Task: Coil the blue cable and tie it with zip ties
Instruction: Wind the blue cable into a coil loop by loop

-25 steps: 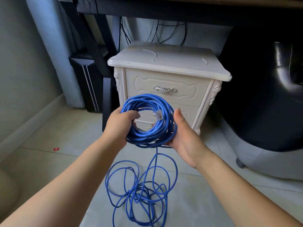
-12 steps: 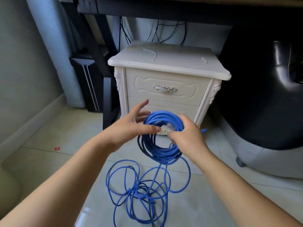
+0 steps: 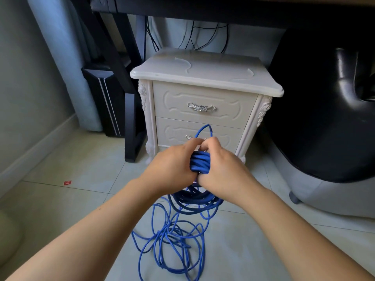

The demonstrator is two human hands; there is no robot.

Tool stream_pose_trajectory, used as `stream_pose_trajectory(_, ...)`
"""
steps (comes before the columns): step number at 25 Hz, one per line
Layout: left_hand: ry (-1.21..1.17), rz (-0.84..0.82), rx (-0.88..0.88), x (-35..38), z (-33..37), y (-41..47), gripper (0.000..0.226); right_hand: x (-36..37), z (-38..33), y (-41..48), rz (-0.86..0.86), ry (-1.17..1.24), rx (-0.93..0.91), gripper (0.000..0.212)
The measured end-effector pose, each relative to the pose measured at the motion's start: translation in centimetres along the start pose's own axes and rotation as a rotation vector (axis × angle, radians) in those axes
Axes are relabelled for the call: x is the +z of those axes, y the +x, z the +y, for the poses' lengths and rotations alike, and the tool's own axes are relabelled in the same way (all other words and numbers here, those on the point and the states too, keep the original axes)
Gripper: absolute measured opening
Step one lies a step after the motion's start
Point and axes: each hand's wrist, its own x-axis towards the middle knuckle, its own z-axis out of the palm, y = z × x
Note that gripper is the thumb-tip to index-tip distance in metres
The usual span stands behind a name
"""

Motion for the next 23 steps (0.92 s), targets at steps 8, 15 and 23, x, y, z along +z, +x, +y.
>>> stream_pose_trajectory(8,-0.718,0.099,-0.409,-0.4,-0.3,0.7,0.006,-2.5,3.2,0.7,-0.219,0.727,0.162,0.053)
stream_pose_trajectory(15,-1.126,0.023,-0.639,-1.1,-0.8,1.0,0.010,-3.6,3.9,0.8,-0.320,0.801,0.191,0.090)
stream_pose_trajectory(23,-1.222,0.090,-0.904,-0.1,0.1,0.7,0.013,-1.4,2.5,1.0,-0.208,1.119,0.356,0.034)
